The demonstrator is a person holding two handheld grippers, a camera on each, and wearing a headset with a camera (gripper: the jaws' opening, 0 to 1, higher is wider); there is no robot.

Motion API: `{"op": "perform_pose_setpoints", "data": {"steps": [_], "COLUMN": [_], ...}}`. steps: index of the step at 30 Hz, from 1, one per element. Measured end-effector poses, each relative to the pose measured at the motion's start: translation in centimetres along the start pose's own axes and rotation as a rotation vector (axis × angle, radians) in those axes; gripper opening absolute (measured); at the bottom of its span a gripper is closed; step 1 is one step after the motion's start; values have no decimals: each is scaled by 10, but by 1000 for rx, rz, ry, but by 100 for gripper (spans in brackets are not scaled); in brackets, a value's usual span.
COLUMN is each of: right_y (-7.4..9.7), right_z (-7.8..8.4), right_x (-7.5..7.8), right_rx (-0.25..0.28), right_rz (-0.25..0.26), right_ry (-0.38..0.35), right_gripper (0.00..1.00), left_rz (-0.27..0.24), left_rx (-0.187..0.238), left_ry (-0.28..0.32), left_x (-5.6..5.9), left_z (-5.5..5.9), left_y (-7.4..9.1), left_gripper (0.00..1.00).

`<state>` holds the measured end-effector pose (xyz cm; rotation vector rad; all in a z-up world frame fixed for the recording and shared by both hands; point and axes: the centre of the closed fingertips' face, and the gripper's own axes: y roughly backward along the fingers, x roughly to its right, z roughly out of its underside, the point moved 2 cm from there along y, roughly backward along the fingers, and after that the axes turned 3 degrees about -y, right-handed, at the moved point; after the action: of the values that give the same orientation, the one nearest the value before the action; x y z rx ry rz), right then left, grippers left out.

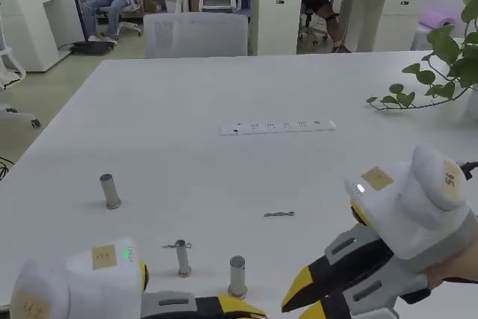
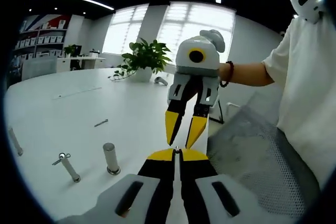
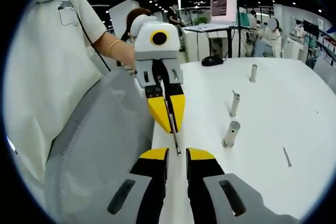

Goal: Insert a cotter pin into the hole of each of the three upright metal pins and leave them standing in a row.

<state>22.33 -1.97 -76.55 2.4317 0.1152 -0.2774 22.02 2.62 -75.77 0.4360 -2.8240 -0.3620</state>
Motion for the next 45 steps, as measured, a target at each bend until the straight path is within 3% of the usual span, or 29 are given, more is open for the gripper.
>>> {"op": "perform_pose_setpoints", "data": {"steps": [18,32,39,45], "right_y": [-3,-3,-3,-2], "right_z": [4,2,-1,-1], "right_x": [-15,-24,-23,-20], "right_rx": [32,47,52,39], "right_rz": [-104,-145,-120,-90], "right_ry": [-61,-95,-65,-51], "right_gripper": [9,5,3,3], "left_rz": [105,138,131,89], "left_rx": [22,30,26,29], "left_ry": [-18,-29,-36,-44], "left_x": [16,22,21,15], "left_z": [-4,-6,-7,-8], "left_y": [0,1,3,2], "left_gripper": [0,0,1,2]}}
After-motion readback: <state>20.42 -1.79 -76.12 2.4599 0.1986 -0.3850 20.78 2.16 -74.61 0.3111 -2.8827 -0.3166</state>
